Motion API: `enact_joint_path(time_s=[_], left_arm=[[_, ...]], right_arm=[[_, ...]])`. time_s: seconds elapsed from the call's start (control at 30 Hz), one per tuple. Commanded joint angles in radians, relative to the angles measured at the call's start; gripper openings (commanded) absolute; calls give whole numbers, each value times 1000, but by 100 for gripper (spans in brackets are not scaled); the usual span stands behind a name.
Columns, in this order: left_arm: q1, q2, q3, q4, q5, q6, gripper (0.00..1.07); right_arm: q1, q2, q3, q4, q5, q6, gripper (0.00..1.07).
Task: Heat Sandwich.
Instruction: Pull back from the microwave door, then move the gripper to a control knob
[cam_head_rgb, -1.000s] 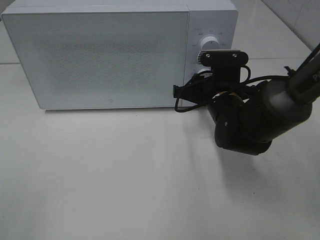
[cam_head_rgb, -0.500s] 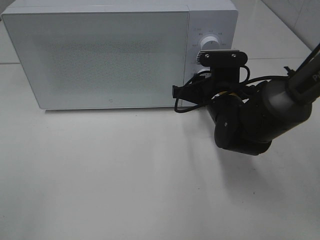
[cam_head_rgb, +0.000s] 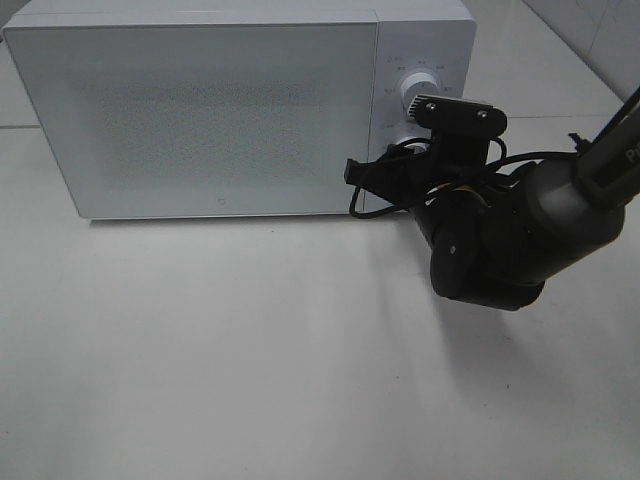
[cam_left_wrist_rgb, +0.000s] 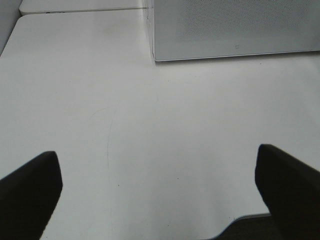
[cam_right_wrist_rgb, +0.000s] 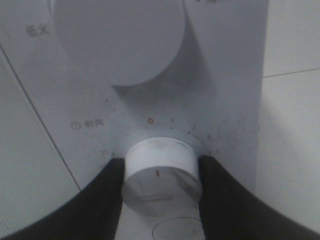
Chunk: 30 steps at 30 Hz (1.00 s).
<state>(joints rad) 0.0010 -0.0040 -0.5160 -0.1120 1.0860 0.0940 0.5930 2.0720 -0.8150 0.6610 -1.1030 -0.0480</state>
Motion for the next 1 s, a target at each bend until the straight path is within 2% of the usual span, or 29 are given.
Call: enact_joint_path(time_s=[0.03,0.4,1.0], left_arm=[[-1,-17,-1,-2,-10,-6,98],[-1,-17,-1,-2,-10,-6,98],[-1,-17,-1,-2,-10,-6,98]], right_arm=[[-5,-1,-13,-71,-70,138,15],[-5,-1,-13,-159,-161,594,13],[-5,1,-13,-126,-255,1210,16]])
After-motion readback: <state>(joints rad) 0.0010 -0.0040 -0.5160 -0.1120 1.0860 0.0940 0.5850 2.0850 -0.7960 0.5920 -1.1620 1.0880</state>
